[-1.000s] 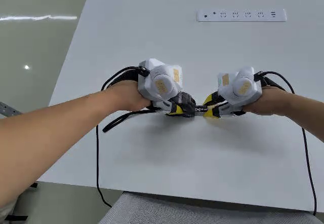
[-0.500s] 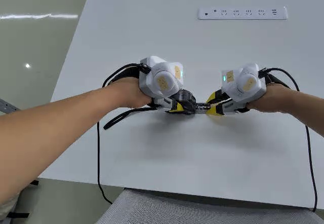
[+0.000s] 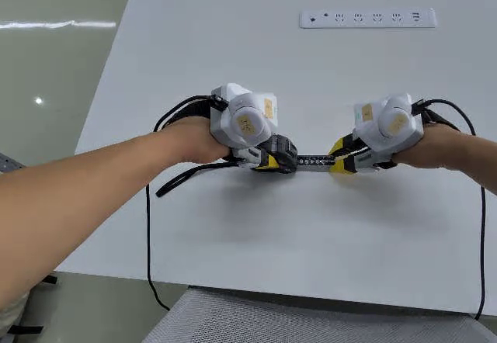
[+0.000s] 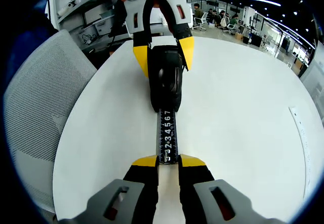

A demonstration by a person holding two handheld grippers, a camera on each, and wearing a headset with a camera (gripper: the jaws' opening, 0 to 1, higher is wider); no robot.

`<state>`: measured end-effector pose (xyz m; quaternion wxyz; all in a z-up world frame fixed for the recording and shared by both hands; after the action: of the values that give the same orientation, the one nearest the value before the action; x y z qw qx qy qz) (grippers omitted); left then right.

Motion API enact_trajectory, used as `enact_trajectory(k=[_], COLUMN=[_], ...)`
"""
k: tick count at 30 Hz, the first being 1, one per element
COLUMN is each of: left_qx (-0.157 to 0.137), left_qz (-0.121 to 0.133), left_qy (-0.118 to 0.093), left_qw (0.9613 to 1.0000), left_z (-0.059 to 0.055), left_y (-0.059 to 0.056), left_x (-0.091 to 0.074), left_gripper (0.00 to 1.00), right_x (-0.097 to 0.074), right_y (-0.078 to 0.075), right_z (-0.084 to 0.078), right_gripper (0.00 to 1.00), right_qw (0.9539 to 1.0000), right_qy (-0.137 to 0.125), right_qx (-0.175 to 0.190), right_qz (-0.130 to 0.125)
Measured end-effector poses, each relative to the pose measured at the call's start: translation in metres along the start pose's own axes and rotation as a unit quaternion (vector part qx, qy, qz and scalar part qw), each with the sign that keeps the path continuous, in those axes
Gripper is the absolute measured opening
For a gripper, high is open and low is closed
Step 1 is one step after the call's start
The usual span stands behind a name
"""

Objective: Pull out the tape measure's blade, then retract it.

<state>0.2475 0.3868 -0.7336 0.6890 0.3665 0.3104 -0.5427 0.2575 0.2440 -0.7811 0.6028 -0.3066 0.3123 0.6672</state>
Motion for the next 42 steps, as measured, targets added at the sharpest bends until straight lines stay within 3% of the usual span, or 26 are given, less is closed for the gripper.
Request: enact_trajectory(k=[11, 42], left_qx=[0.001, 0.002], left_qz=[-0.003, -0.005], left_qy=[0.002, 0.004], left_qw=[1.0, 1.0], left_z=[0.001, 0.0], left_y=[0.0, 0.002], left_x=[0.0, 0.002], left_gripper=[0.27, 0.27], right_x=[-0.022, -0.055], right_y=[-0.001, 0.001], right_z=[-0.025, -0.069], right_gripper=[0.11, 0.11], right_qw=[0.9998, 0.9983], right_qy=[0.017, 0.041], right_qx=[0.01, 0.04], right_qz=[-0.004, -0.009])
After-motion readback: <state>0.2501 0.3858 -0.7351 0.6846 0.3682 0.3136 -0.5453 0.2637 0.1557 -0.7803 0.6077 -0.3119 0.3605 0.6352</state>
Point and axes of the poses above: the centre of the closed fingertips' face, and the gripper's own axes: x roughly forward along the fingers, y roughly to its left, z roughly out of its top, the point moved 5 cm from there along -x, roughly backward along the fingers, and after that the axes turned 2 degrees about z, right-handed, at the moved point
